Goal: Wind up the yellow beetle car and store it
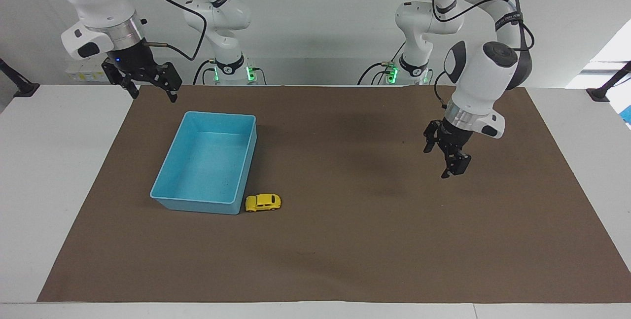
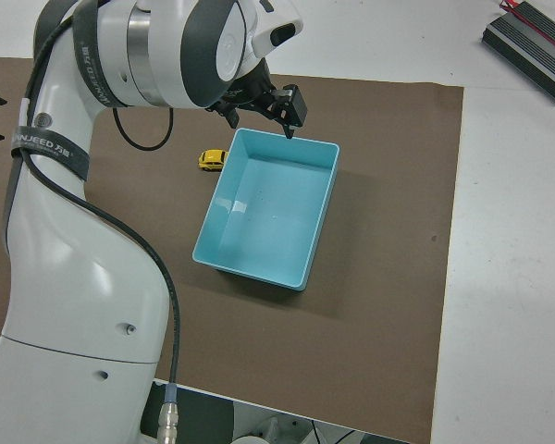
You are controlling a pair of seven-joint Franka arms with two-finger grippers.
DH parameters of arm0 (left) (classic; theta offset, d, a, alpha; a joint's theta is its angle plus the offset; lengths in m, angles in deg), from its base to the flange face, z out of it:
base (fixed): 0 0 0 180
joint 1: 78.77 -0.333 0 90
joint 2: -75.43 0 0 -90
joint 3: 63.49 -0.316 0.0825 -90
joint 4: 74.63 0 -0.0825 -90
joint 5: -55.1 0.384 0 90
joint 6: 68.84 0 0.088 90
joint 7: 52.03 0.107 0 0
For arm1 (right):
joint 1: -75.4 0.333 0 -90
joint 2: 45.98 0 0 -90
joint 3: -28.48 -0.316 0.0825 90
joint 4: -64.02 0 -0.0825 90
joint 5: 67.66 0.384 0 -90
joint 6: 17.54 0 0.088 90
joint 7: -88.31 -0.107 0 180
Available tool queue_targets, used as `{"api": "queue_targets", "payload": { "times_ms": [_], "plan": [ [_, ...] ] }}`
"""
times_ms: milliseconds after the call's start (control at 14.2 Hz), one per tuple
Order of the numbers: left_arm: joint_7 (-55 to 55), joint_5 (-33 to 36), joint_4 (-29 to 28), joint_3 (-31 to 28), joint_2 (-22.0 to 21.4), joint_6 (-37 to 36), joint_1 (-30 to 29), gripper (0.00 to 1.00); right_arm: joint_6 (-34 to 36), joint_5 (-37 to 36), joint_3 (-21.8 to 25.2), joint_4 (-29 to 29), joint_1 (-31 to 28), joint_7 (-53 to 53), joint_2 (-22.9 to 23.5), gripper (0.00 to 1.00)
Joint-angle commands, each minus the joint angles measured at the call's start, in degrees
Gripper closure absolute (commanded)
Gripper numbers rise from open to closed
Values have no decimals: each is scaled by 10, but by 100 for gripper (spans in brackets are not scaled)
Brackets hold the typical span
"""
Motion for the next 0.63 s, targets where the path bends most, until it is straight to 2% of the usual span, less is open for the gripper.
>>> {"api": "queue_targets", "payload": {
  "times_ms": [0,281,562],
  "plan": [
    [5,3,26,-4,-13,-30,6,0,-8,-3,-5,10,-4,4,-8,0],
    [104,3,80,-5,-23,-109,5,0,-8,-3,-5,10,-4,4,-8,0],
    [185,3,106,-10,-31,-144,-2,0,-10,-3,3,9,-29,3,-7,0]
  ]
}}
